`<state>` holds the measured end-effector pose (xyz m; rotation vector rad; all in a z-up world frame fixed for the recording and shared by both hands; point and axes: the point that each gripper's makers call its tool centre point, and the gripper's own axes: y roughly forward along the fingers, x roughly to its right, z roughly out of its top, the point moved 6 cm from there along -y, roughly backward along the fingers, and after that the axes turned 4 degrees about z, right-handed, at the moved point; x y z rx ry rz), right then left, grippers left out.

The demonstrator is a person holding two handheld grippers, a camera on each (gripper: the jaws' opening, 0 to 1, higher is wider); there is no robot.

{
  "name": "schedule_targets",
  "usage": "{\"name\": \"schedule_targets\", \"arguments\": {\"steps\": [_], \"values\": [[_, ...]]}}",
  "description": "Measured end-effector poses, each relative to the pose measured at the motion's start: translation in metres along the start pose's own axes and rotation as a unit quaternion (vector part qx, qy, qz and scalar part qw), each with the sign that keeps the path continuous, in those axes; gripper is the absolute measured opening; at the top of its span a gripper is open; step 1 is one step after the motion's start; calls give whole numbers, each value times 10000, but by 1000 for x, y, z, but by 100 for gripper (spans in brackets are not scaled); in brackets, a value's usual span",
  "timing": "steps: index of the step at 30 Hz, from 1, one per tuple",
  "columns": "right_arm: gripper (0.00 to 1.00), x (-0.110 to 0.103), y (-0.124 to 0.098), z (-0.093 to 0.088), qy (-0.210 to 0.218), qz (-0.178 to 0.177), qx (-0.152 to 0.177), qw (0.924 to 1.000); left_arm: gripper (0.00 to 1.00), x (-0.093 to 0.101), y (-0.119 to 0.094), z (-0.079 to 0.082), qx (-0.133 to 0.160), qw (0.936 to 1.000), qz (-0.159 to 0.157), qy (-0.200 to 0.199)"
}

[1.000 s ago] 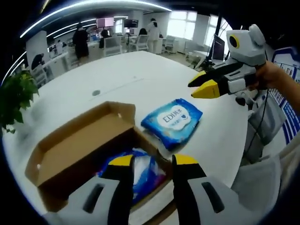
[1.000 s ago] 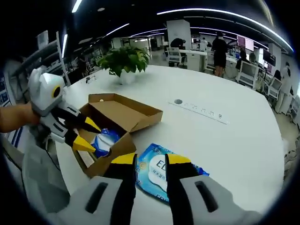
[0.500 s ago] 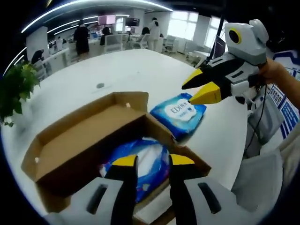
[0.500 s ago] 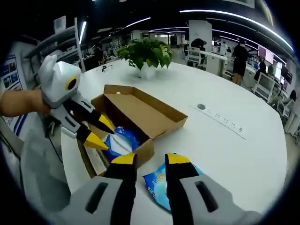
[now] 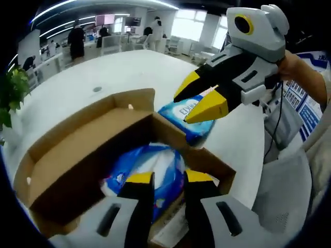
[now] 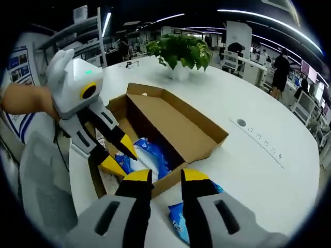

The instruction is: Operate the shoe box by opening the lid, removing the specified soft item, and placing it in the target area until the item is outside and the box remains undamaged.

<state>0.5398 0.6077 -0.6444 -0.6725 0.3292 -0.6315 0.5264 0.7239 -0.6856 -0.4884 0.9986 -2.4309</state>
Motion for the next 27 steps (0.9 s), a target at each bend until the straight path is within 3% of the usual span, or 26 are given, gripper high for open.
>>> {"name": "schedule_targets", "arguments": {"steps": [10,15,20,27], "values": [[17,-3,32,6,-162,151,-199,9996,7,1,11,0,-37,9993,-358,40],[14,-3,48,5,-142,190,-312,9992,7,2,15,-2,-144,9985,-526,89],[12,-3,60,3,-265,192,-466,9984,7,-2,20,-6,-258,9983,-447,253],[4,-2,73,0,-353,173,-580,9975,8,-1,26,-8,-367,9970,-570,379]]}}
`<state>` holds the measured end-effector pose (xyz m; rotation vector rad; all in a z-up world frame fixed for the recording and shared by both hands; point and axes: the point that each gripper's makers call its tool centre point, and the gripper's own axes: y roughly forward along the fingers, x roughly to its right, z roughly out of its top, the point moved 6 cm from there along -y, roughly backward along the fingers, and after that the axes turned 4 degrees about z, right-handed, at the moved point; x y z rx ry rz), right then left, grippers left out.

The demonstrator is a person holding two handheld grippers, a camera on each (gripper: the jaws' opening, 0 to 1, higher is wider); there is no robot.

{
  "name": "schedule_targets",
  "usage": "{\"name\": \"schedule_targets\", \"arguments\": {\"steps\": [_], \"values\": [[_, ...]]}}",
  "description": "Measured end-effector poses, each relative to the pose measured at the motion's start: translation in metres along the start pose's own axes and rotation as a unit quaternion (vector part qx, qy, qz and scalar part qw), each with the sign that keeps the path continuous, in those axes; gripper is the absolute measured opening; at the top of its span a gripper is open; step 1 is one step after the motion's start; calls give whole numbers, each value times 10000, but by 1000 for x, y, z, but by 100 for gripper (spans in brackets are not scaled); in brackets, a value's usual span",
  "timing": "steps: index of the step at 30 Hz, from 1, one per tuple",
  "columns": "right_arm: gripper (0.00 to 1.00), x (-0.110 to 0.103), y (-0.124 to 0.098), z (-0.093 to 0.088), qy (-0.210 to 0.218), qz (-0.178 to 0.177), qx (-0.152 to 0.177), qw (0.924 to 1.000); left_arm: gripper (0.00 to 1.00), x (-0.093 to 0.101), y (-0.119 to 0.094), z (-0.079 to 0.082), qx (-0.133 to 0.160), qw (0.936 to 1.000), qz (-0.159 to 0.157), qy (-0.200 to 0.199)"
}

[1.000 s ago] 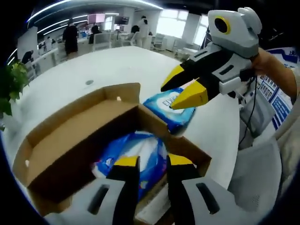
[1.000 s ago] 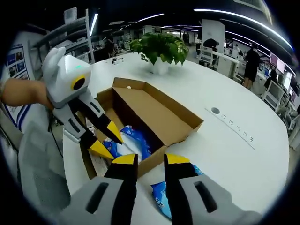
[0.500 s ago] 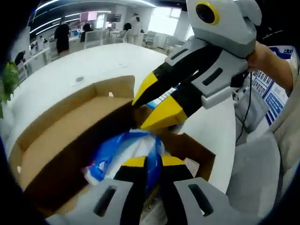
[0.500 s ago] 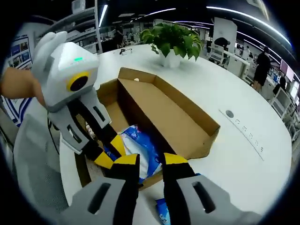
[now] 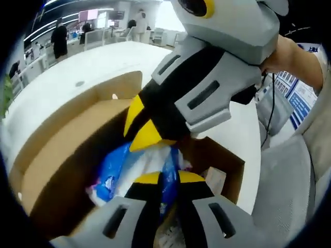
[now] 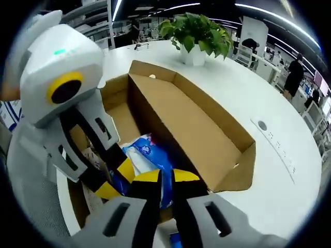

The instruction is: Operate the shoe box by opening the lid, removing the specified soft item, and placing it in the target area until the item is outside and the box remains undamaged.

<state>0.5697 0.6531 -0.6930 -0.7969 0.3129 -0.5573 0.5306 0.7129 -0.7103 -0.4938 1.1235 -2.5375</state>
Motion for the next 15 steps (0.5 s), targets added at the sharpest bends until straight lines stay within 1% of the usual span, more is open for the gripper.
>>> {"name": "schedule_targets", "arguments": {"steps": [3,5,6,15], "values": [[4,-2,3,-1,40,23,-39,10000,6,-1,1,0,-39,10000,-19,-2],[2,-2,3,-2,22,14,-77,10000,1,0,1,-1,-50,10000,-62,-39],[1,-2,3,-2,20,7,-84,10000,0,1,1,0,-25,9999,-87,-81],[0,-3,-2,-1,137,8,-8,9999,0,2,-5,2,26,9997,-60,-248]]}}
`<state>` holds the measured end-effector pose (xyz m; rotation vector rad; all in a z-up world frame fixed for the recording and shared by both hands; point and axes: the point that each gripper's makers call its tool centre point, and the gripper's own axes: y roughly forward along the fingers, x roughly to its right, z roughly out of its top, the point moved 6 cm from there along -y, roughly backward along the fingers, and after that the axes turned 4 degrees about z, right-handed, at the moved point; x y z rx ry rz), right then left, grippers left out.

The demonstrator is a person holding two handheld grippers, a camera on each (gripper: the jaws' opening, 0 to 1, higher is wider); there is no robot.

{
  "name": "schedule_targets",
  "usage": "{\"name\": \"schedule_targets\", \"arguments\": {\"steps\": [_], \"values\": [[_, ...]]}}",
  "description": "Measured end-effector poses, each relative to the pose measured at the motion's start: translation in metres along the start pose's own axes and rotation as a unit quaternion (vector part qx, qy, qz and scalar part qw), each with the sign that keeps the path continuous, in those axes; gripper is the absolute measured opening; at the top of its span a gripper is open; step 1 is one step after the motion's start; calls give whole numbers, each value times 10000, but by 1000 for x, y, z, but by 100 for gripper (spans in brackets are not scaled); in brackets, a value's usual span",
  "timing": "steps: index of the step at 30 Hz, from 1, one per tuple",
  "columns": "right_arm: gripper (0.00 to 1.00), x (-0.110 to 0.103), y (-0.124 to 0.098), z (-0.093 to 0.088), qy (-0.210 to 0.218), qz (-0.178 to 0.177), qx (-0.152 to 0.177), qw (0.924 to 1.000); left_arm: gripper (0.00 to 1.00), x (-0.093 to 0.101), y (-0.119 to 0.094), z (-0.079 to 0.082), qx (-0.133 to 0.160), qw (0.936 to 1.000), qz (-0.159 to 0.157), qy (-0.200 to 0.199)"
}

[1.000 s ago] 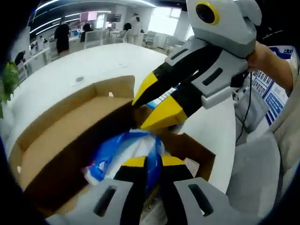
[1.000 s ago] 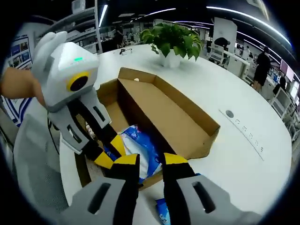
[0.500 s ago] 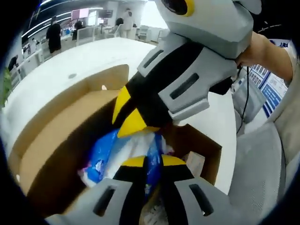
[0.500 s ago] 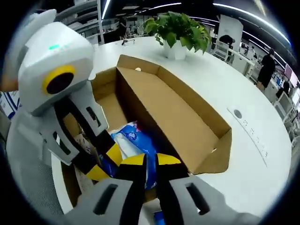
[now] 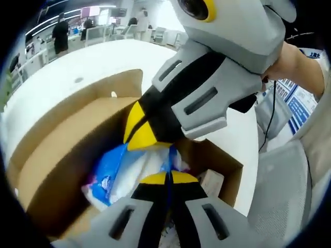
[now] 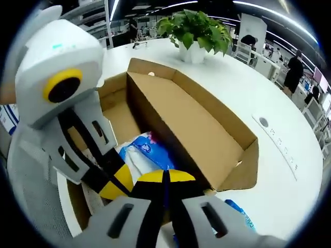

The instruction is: Operate the shoe box by opening the lid, removing the specified soft item, and placing it in the target area until the item is outside and the box remains undamaged.

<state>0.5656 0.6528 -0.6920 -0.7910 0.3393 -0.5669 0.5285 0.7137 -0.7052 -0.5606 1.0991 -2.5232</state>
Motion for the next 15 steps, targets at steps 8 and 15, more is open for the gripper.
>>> {"name": "schedule_targets", "arguments": {"steps": [8,15], "values": [[0,-6,-9,13,96,-1,194,9998,0,2,-15,4,67,9999,94,-15],[0,-11,-19,31,80,-143,469,9988,0,3,-33,13,248,9993,279,50]]}}
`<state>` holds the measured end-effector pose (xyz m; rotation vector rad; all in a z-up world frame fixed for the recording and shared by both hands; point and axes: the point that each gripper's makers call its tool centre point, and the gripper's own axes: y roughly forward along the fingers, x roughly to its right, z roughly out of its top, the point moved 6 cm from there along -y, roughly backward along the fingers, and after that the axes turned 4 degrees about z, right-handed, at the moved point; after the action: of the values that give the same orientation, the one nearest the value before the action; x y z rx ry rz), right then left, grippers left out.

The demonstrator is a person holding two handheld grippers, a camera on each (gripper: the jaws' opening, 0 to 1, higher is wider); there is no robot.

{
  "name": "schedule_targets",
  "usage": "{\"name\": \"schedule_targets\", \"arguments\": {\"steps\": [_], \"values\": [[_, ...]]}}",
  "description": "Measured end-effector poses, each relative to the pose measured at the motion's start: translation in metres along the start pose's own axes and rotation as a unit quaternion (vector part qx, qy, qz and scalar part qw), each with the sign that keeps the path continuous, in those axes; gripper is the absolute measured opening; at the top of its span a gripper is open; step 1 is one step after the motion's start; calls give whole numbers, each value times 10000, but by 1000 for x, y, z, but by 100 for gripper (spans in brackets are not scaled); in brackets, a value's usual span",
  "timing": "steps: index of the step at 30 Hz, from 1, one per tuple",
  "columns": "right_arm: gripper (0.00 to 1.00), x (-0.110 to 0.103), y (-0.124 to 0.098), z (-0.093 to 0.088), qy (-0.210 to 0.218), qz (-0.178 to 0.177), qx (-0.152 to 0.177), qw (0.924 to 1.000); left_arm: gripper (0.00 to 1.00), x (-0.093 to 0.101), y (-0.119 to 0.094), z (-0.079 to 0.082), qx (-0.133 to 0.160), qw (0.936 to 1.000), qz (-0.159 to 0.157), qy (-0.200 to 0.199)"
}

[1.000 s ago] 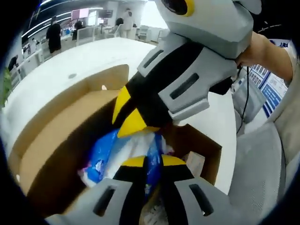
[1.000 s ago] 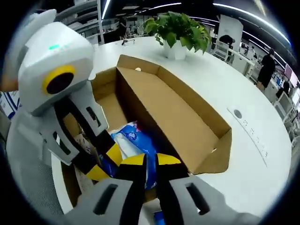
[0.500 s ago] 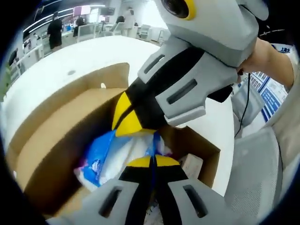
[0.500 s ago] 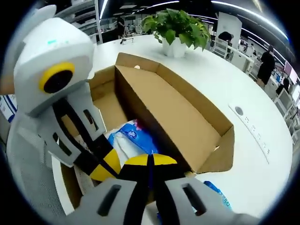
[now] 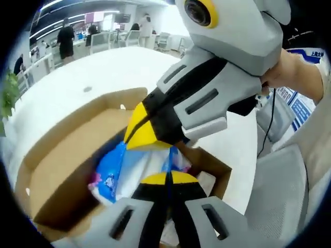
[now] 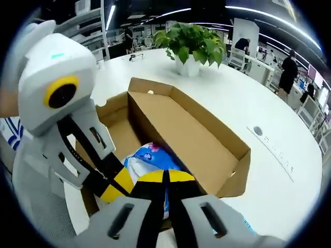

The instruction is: Operate the shoe box by opening the lid, removing the specified soft item, and placing it in the target area until the item is outside and the box remains undamaged.

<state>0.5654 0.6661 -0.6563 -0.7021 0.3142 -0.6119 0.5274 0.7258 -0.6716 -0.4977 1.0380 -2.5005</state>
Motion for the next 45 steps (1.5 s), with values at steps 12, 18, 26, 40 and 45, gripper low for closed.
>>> {"name": "schedule_targets", "arguments": {"steps": [12,18,26,40,45], "values": [[0,-10,-23,24,-200,-29,296,9994,0,10,-30,16,227,9991,282,204],[0,-15,-39,35,-287,-60,448,9986,0,18,-43,29,356,9980,379,361],[0,-16,-58,41,-314,-129,602,9976,0,33,-52,44,445,9964,433,579],[0,-2,-100,26,-49,-355,806,9961,0,66,-42,72,571,9950,170,799],[0,8,-114,11,108,-467,807,9956,0,77,-31,84,581,9941,12,913]]}}
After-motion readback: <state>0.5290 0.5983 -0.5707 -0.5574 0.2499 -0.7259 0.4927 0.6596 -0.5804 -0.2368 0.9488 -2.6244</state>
